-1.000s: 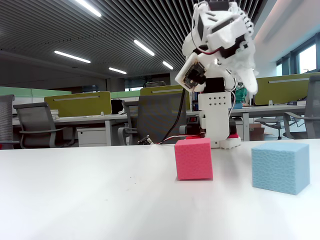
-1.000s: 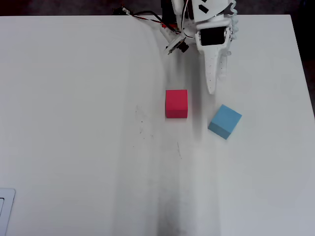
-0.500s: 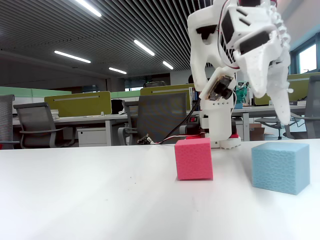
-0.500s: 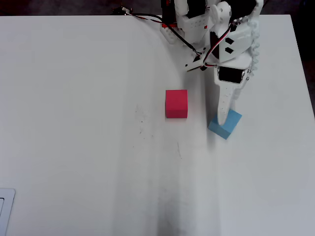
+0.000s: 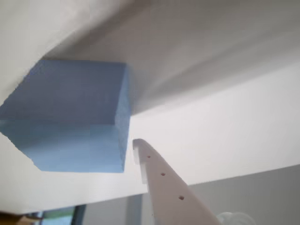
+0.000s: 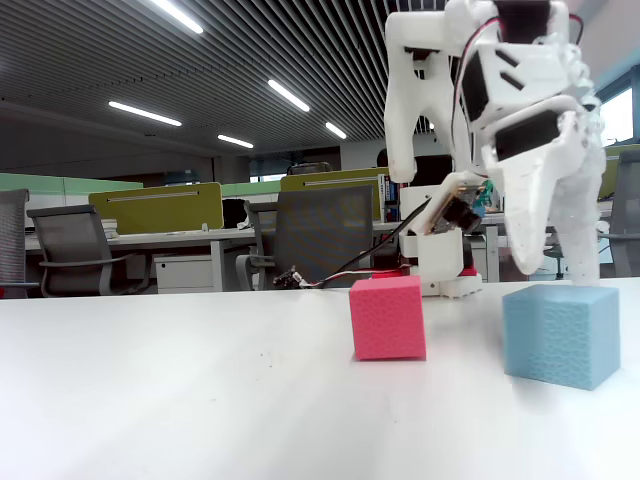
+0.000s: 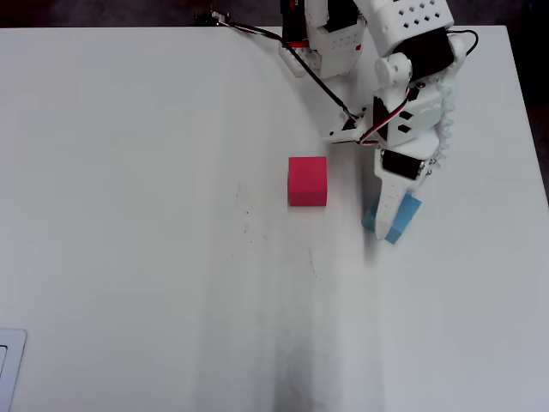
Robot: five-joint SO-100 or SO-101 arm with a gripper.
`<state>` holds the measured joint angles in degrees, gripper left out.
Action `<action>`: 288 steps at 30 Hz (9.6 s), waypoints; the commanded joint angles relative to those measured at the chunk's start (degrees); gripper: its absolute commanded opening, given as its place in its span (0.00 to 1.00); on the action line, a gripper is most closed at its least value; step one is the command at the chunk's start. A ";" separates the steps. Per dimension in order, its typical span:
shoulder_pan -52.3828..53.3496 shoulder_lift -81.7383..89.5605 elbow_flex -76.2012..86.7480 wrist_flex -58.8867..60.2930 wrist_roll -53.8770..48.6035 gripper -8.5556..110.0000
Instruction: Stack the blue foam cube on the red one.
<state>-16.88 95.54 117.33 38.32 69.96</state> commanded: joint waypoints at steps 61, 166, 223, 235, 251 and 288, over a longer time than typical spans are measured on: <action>2.99 7.56 -3.87 2.55 -3.25 0.26; 30.67 16.00 -2.20 29.79 -54.58 0.30; 35.68 86.92 35.42 27.25 -54.49 0.23; 35.68 86.92 41.48 24.61 -54.49 0.22; 35.68 86.92 46.14 21.62 -54.14 0.21; 31.29 86.92 46.23 20.92 -54.14 0.26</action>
<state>14.94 182.11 163.74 60.21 15.64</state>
